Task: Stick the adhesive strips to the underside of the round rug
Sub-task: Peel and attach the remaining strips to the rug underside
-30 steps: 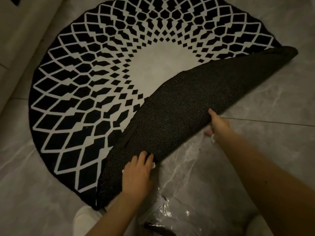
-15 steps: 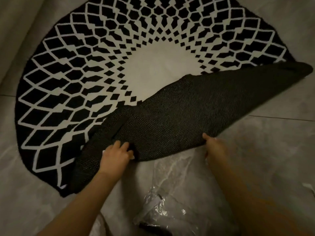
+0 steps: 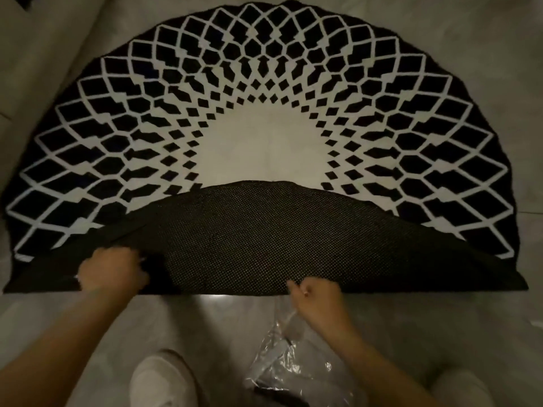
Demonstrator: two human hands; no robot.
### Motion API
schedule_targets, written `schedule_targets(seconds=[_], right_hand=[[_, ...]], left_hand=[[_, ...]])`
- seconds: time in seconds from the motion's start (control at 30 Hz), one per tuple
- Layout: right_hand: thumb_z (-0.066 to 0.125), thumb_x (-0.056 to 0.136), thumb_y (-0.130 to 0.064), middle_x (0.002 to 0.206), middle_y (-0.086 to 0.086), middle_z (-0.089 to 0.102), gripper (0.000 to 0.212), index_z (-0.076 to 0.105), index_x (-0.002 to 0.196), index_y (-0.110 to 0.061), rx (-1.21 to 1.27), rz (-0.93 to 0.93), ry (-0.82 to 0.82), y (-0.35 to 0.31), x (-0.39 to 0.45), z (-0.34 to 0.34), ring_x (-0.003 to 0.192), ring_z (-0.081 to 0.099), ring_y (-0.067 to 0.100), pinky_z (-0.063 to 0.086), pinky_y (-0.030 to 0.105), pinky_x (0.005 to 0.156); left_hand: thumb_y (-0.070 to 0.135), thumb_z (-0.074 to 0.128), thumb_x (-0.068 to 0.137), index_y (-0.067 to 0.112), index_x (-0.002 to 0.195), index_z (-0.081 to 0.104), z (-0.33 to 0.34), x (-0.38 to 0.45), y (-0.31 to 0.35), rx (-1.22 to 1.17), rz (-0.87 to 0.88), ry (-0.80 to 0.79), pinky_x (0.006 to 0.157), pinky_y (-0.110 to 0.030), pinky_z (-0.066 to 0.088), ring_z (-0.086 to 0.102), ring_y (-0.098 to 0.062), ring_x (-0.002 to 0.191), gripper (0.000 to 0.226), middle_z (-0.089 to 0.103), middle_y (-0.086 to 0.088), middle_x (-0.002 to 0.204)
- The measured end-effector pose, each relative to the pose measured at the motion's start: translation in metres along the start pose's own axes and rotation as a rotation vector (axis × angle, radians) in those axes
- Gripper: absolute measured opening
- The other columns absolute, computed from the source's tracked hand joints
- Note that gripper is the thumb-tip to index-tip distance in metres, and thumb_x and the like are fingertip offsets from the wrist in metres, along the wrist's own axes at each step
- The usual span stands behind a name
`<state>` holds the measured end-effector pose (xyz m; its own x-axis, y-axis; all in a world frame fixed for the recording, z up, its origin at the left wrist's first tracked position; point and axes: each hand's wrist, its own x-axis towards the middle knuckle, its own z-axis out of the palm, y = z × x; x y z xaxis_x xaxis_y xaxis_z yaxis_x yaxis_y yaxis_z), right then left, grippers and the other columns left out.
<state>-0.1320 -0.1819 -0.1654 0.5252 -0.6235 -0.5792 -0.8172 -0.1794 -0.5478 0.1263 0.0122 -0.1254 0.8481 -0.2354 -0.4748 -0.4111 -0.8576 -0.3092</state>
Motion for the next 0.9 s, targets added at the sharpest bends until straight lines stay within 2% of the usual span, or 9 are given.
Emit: schedule_targets(seconds=[0.13,0.2,0.27,0.33,0.43,0.5,0.6,0.77,0.9], right_hand=[[0.07,0.079,-0.04,0.064,-0.008,0.055,0.025,0.057,0.069,-0.022,-0.168,-0.393,0.474,0.01,0.028,-0.04,0.049,0.05,0.012,0.031,0.02,0.043],[0.067,0.078,-0.049,0.107,-0.002,0.062,0.042,0.063,0.108,-0.019,-0.336,-0.394,0.438,0.021,0.049,-0.056,0.067,0.061,0.016,0.039,0.021,0.049],[0.054,0.081,-0.063,0.144,-0.002,0.042,0.07,0.044,0.138,-0.024,-0.538,-0.28,0.31,0.035,0.065,-0.072,0.093,0.064,0.02,0.05,0.028,0.064],[0.04,0.081,-0.073,0.156,-0.004,0.02,0.079,0.027,0.146,-0.031,-0.705,-0.173,0.198,0.051,0.074,-0.085,0.11,0.059,0.021,0.053,0.033,0.078],[0.033,0.084,-0.071,0.159,-0.009,-0.001,0.077,0.013,0.15,-0.034,-0.785,-0.115,0.078,0.072,0.074,-0.091,0.095,0.061,0.013,0.051,0.028,0.068],[0.035,0.088,-0.064,0.158,-0.011,-0.009,0.074,0.008,0.15,-0.034,-0.765,-0.126,0.092,0.084,0.071,-0.084,0.073,0.053,0.006,0.042,0.022,0.053],[0.039,0.09,-0.058,0.157,-0.011,-0.011,0.072,0.008,0.15,-0.033,-0.708,-0.135,0.134,0.089,0.069,-0.075,0.062,0.041,0.003,0.028,0.019,0.044],[0.035,0.089,-0.063,0.158,-0.01,-0.009,0.073,0.008,0.15,-0.033,-0.697,-0.121,0.105,0.081,0.071,-0.084,0.085,0.061,0.012,0.044,0.024,0.057],[0.052,0.09,-0.047,0.146,0.007,0.029,0.064,0.031,0.144,-0.019,-0.532,-0.101,0.192,0.05,0.058,-0.091,0.095,0.059,0.025,0.044,0.03,0.071]], left_hand=[[0.052,0.063,0.079,0.022,0.12,0.059,0.0,-0.014,0.058,-0.288,0.241,0.275,0.078,-0.037,0.051,0.052,-0.026,0.108,0.051,0.052,-0.007,0.117],[0.069,0.063,0.07,0.028,0.135,0.046,0.003,-0.024,0.093,-0.357,0.287,0.174,0.092,-0.037,0.047,0.041,-0.024,0.122,0.078,0.04,-0.005,0.133],[0.076,0.063,0.063,0.031,0.144,0.03,0.015,-0.03,0.121,-0.356,0.311,0.023,0.105,-0.038,0.036,0.028,-0.026,0.132,0.098,0.022,-0.007,0.143],[0.074,0.065,0.062,0.031,0.148,0.02,0.03,-0.031,0.139,-0.356,0.316,-0.064,0.109,-0.038,0.029,0.019,-0.028,0.135,0.106,0.01,-0.008,0.145],[0.067,0.071,0.062,0.031,0.149,0.017,0.046,-0.027,0.147,-0.422,0.291,-0.038,0.11,-0.039,0.03,0.018,-0.028,0.136,0.108,0.007,-0.009,0.145],[0.065,0.074,0.061,0.031,0.148,0.019,0.051,-0.023,0.148,-0.468,0.293,-0.021,0.111,-0.04,0.031,0.018,-0.028,0.137,0.109,0.006,-0.009,0.146],[0.065,0.074,0.06,0.032,0.148,0.019,0.052,-0.023,0.149,-0.465,0.277,-0.016,0.111,-0.04,0.031,0.018,-0.027,0.138,0.109,0.005,-0.008,0.146],[0.068,0.069,0.064,0.031,0.149,0.017,0.04,-0.027,0.152,-0.353,0.272,-0.036,0.111,-0.038,0.031,0.02,-0.028,0.136,0.106,0.008,-0.009,0.147],[0.07,0.06,0.072,0.027,0.147,0.024,0.019,-0.038,0.149,-0.345,0.273,-0.086,0.11,-0.038,0.028,0.021,-0.03,0.134,0.094,0.014,-0.01,0.145]])
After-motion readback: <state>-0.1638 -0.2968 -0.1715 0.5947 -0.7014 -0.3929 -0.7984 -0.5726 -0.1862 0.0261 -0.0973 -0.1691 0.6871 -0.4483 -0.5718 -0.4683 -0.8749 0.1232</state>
